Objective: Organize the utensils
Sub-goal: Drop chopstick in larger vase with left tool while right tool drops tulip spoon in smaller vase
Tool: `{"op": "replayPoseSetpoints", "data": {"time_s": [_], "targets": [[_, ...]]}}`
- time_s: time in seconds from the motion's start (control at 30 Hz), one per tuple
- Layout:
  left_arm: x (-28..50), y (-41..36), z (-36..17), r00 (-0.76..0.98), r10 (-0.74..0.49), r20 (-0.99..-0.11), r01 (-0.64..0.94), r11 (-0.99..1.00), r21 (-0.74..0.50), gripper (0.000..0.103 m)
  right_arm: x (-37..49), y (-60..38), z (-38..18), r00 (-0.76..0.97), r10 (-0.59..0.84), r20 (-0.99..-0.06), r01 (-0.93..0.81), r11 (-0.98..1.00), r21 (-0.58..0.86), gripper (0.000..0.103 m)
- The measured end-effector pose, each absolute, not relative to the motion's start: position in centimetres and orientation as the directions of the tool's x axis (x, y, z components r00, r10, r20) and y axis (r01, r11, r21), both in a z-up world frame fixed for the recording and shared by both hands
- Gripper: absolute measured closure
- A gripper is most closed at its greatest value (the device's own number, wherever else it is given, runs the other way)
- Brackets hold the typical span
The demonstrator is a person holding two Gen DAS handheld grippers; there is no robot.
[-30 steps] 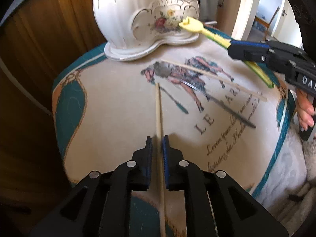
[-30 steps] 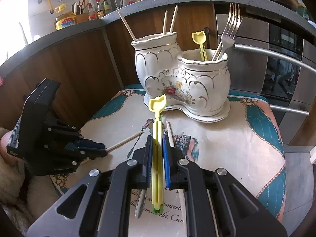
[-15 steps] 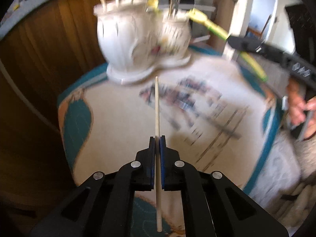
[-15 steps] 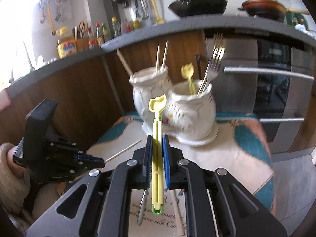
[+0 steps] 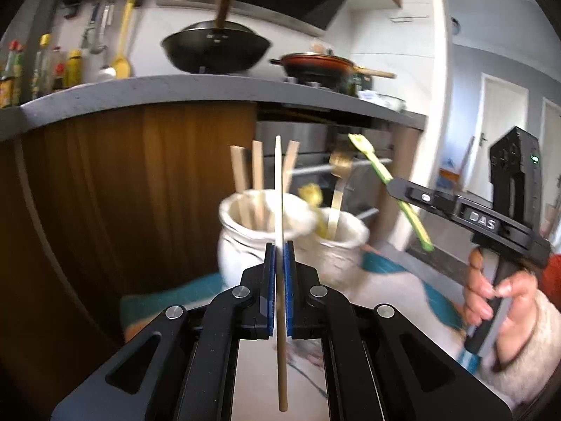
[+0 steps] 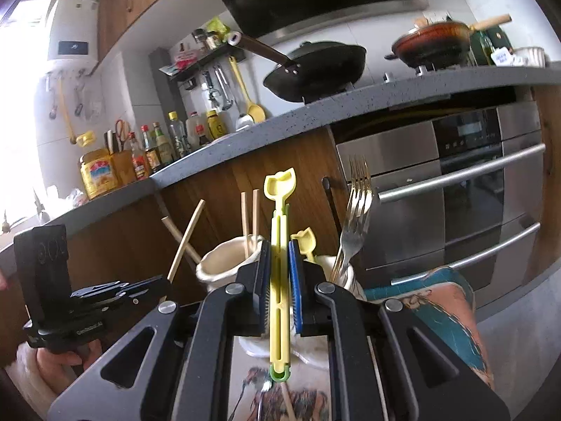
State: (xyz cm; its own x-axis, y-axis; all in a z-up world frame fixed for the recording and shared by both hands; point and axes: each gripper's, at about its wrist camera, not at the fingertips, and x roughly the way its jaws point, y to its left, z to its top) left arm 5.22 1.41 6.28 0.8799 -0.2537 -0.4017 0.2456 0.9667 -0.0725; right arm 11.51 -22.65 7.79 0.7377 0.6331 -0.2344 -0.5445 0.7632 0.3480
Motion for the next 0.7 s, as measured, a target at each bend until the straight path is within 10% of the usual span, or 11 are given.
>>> {"op": "replayPoseSetpoints", "data": {"time_s": [0.7], "targets": [[14.0, 0.9, 9.3, 0.953, -0.290, -0.089, 0.274, 0.949, -0.157, 0.098, 19.3, -20.2, 5.1, 0.723, 0.656, -0.218, -0.528, 0.727, 0.439, 0.093]]}}
